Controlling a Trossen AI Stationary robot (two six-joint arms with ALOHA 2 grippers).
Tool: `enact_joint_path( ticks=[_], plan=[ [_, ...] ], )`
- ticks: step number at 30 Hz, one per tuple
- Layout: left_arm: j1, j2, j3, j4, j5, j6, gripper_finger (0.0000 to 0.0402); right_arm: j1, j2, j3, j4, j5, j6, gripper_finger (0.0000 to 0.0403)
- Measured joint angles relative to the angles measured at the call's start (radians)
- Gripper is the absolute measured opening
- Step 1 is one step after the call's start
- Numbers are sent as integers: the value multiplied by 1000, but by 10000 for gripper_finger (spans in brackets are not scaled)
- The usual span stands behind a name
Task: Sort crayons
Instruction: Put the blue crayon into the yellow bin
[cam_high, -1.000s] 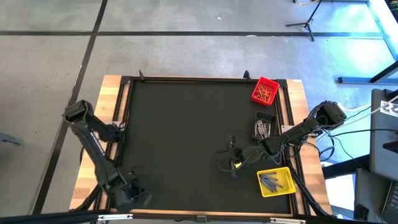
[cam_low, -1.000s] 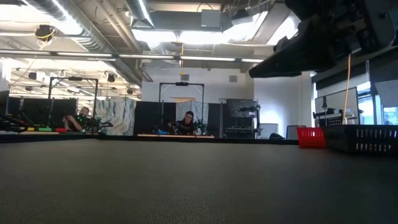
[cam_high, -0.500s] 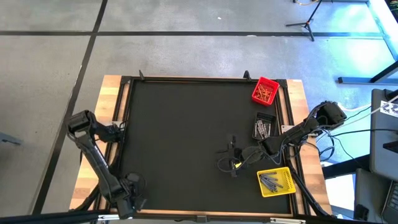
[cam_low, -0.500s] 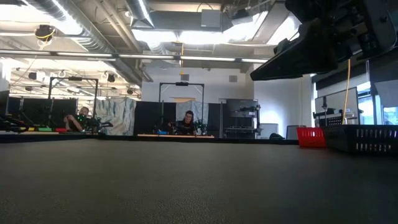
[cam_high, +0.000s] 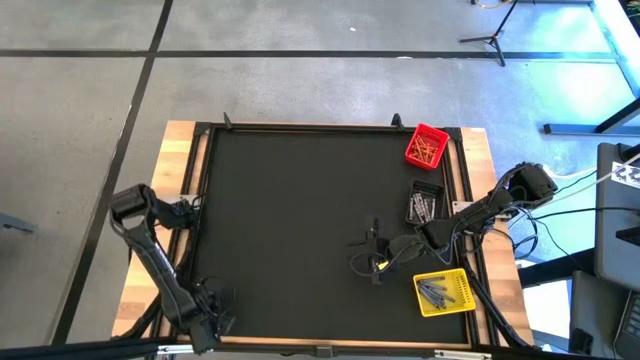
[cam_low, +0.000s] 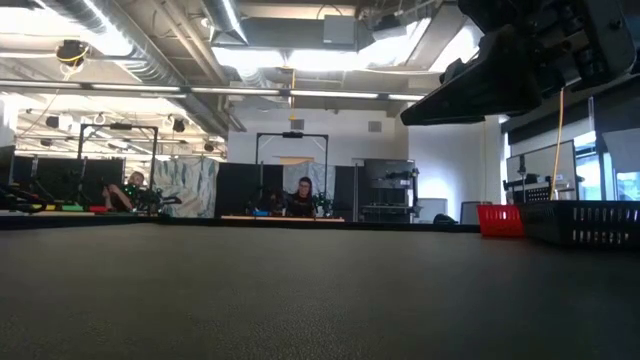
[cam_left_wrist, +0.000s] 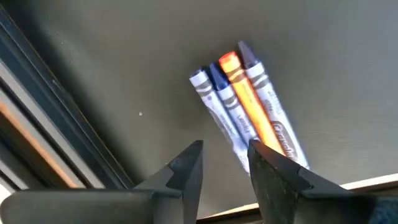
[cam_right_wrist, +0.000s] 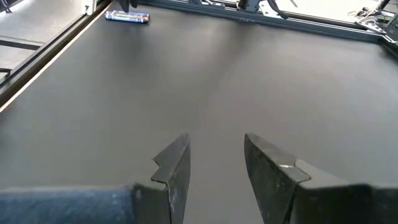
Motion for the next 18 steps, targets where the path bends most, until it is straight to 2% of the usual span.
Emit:
enact_joint_path(
  ticks=[7,18],
  plan=[
    [-7,18,0,-3,30,17,119,0,0,0,0,0,0,147],
    [-24,20,0,-13,-64,16,119,0,0,0,0,0,0,147]
  ],
)
